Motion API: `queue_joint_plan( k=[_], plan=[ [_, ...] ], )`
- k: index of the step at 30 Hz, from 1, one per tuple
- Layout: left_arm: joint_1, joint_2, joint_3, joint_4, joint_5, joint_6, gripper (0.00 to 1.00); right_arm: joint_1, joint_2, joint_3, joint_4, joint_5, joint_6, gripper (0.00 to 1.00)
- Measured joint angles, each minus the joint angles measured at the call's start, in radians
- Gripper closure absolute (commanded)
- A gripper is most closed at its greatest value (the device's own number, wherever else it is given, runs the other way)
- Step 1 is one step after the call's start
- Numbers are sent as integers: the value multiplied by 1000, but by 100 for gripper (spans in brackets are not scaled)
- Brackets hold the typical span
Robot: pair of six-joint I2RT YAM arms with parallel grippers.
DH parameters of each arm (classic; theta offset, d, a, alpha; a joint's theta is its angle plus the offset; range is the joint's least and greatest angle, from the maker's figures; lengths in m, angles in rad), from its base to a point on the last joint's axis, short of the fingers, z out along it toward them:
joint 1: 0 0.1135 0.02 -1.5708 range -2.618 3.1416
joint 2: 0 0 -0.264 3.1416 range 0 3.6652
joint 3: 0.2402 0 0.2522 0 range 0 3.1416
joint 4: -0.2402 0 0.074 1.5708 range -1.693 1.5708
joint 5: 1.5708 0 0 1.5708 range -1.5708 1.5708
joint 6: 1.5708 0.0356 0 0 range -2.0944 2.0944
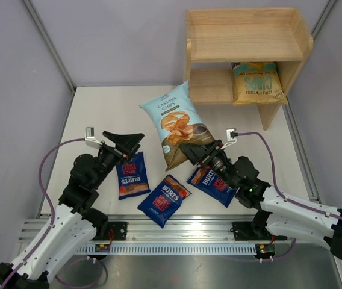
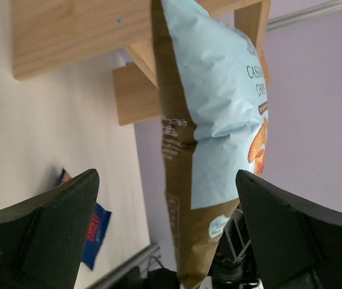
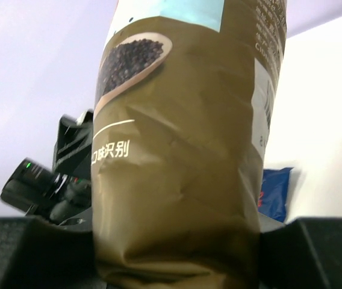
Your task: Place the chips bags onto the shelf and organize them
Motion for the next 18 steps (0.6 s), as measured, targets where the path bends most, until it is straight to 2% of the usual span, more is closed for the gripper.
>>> queue_joint_plan(
  k=[5, 11, 18],
  plan=[
    [0, -69, 65, -200, -89, 135, 1, -87, -130, -60, -67, 38, 10, 70],
    [0, -93, 125, -355, -129, 280, 1, -212, -238, -71, -184, 47, 9, 70],
    [0, -40, 206, -463, -93, 422, 1, -414, -211, -4, -276, 1, 10, 71]
  ],
)
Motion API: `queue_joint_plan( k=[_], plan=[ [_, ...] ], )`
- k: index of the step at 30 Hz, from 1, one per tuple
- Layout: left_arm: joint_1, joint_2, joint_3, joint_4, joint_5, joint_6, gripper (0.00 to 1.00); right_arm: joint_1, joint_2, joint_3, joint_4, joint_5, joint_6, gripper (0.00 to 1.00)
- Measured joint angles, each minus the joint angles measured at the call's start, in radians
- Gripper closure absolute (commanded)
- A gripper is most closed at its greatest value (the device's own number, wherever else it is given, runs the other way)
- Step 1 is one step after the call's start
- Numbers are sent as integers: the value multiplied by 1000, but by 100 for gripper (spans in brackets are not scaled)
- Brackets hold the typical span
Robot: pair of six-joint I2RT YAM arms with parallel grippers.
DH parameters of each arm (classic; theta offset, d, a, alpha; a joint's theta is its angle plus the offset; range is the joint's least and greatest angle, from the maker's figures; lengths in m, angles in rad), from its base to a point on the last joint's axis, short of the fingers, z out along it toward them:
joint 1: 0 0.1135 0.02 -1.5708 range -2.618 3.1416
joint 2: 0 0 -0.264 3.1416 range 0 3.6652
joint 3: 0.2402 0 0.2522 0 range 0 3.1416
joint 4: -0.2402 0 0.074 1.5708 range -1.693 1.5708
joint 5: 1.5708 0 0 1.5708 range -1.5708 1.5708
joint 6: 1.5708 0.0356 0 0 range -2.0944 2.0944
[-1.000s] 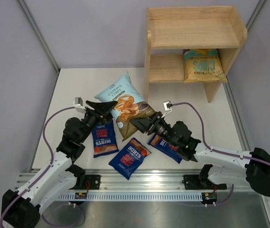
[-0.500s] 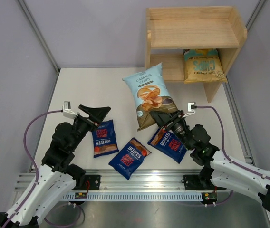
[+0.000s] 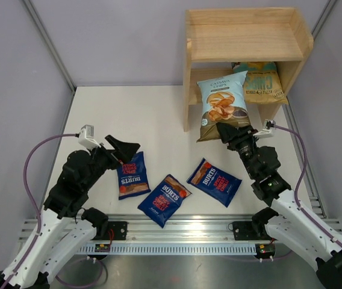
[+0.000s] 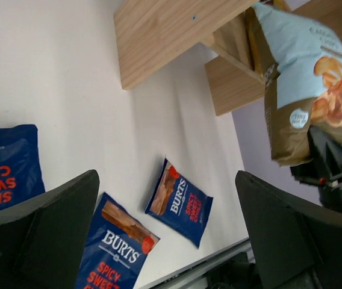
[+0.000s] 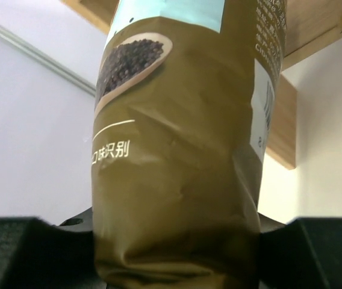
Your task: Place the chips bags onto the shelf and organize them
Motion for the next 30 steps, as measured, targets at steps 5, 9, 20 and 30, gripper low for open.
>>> queue_joint_plan(
  k=[5, 9, 20, 30],
  plan=[
    [0, 4, 80, -98, 69, 108, 1, -96, 109, 69, 3, -65, 4, 71],
    [0, 1, 179, -176, 114, 208, 1, -169, 227, 142, 17, -120, 10, 71],
    [0, -117, 230, -320, 191, 445, 1, -207, 584, 357, 173, -219, 16, 68],
    [0, -279, 149, -334, 217, 518, 1, -219, 847, 479, 295, -212, 48, 70]
  ],
)
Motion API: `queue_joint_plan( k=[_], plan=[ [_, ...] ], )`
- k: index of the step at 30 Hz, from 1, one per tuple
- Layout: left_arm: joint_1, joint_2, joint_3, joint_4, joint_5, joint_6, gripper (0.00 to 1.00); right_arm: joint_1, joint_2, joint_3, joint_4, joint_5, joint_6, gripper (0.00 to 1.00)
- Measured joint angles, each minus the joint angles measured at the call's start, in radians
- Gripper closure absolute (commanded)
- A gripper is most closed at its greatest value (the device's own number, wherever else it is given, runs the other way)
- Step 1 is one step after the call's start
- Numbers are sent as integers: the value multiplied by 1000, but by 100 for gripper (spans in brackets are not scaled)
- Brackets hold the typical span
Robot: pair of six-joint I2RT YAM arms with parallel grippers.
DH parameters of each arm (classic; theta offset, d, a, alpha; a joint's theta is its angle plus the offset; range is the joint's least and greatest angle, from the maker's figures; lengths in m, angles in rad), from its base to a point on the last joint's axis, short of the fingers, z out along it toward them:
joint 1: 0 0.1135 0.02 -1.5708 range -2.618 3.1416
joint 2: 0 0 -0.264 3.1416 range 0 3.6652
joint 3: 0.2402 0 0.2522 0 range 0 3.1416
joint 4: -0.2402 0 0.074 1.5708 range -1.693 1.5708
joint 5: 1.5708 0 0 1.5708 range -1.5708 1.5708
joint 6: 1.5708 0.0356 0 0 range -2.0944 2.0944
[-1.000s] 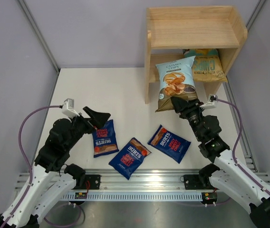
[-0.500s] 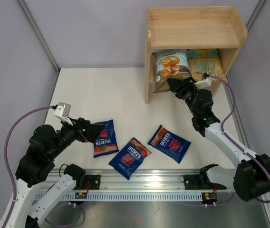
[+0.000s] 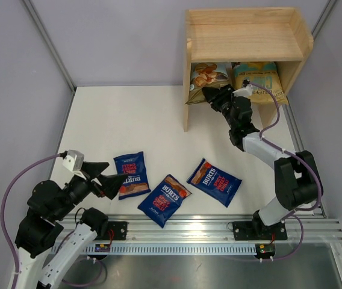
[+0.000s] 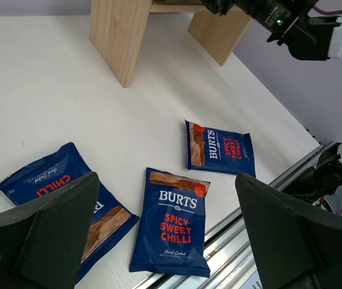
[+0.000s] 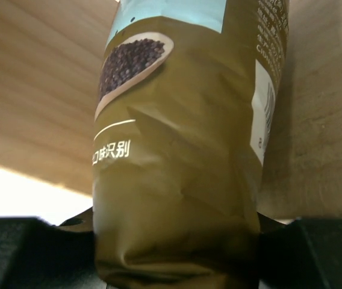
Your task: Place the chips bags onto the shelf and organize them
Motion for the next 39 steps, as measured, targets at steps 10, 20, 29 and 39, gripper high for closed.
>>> queue_joint_plan(
  k=[10, 20, 29, 39],
  plan=[
    [0, -34, -15, 8, 2, 2, 1, 6, 101, 39, 55, 13, 78, 70],
    [0, -34, -16, 8, 2, 2, 1, 23, 129, 87, 13, 54, 136, 46],
    [0, -34, -16, 8, 1, 2, 1, 37, 59, 138, -251, 52, 190, 23],
    [0, -52, -21, 8, 1, 2, 1, 37, -64, 138, -477, 46, 216, 33]
  ],
)
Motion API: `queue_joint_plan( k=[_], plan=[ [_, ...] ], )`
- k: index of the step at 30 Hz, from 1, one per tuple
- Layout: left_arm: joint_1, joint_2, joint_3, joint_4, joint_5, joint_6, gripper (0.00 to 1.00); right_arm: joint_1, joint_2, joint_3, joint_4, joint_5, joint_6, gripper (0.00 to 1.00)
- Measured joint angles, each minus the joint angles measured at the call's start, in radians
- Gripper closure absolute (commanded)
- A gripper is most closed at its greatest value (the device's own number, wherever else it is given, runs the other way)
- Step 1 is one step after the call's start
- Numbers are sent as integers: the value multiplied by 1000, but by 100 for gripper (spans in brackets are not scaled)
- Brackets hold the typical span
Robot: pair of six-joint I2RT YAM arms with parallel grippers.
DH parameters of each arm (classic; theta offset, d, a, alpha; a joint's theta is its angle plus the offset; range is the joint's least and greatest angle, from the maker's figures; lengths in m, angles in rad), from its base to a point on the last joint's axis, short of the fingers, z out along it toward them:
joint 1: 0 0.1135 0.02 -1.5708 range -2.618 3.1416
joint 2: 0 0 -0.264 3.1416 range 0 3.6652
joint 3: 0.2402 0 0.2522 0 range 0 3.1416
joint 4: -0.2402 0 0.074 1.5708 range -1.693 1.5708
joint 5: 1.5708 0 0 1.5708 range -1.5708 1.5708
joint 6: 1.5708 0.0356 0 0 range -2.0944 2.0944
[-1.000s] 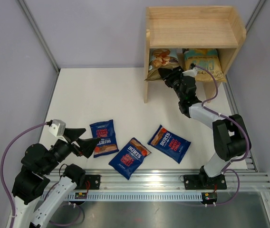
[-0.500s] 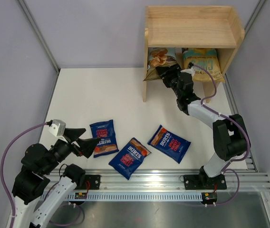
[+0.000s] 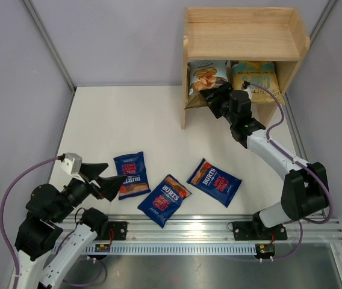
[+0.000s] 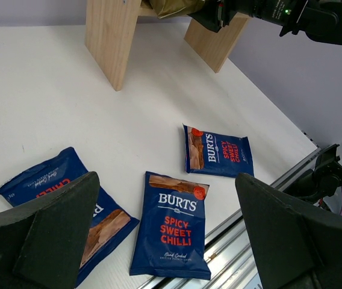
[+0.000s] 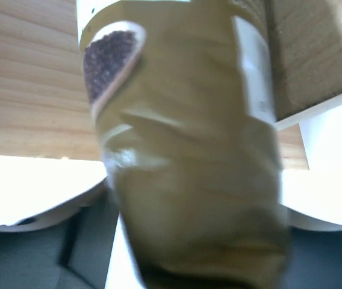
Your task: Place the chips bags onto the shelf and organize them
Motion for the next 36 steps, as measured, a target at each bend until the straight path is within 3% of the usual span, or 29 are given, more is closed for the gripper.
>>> queue_joint_plan(
  k=[1, 4, 17, 23, 34, 36],
  plan=[
    [0, -1, -1, 0, 0, 0, 1, -1, -8, -1, -9, -1, 3, 45],
    [0, -1, -2, 0, 0, 0, 1, -14, -30, -9, -16, -9, 23, 55],
    [0, -2, -2, 0, 0, 0, 1, -47, 82, 45, 47, -81, 119, 64],
    [0, -2, -2, 0, 0, 0, 1, -48, 138, 92, 50, -81, 149, 54],
    [0, -2, -2, 0, -1, 0, 1, -51, 127, 136, -121, -88, 154, 15],
    [0, -2, -3, 0, -1, 0, 1, -51, 117, 135, -163, -88, 145, 12]
  ],
)
